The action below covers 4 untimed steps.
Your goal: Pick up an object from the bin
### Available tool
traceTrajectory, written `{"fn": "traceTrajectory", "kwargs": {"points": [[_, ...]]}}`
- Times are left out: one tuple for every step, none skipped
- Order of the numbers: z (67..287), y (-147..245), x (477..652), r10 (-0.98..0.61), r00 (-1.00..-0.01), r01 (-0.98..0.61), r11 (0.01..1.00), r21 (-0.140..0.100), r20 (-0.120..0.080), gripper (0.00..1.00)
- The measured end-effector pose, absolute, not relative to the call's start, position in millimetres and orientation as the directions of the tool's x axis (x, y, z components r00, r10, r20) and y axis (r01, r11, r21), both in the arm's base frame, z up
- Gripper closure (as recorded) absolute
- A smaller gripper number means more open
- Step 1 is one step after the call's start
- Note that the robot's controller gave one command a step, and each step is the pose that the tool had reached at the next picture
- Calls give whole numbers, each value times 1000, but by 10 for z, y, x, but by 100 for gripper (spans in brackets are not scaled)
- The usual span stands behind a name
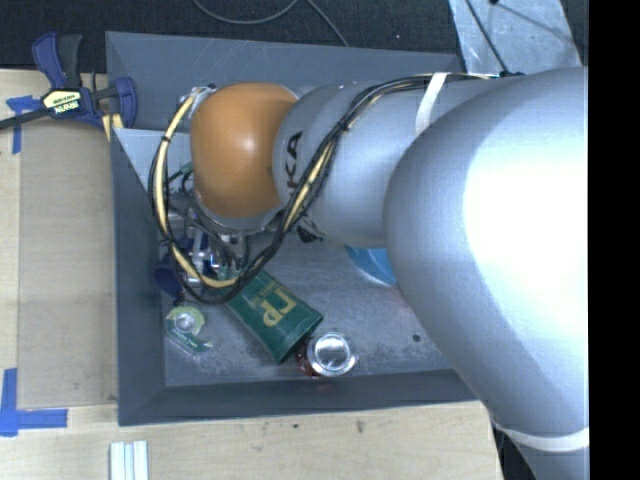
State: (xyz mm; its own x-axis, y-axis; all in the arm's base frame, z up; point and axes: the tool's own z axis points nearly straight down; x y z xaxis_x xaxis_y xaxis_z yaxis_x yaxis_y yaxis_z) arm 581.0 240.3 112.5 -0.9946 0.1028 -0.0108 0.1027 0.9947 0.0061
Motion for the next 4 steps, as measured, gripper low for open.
{"fn": "traceTrajectory", "kwargs": {"points": [[835, 2428, 5520, 298, -955, 298, 955, 6, -9, 0], [735, 2296, 5759, 431, -902, 431, 902, 16, -14, 100], [736, 2296, 5759, 431, -902, 431, 902, 17, -14, 100], [758, 2292, 5754, 430, -903, 430, 903, 16, -14, 100]]}}
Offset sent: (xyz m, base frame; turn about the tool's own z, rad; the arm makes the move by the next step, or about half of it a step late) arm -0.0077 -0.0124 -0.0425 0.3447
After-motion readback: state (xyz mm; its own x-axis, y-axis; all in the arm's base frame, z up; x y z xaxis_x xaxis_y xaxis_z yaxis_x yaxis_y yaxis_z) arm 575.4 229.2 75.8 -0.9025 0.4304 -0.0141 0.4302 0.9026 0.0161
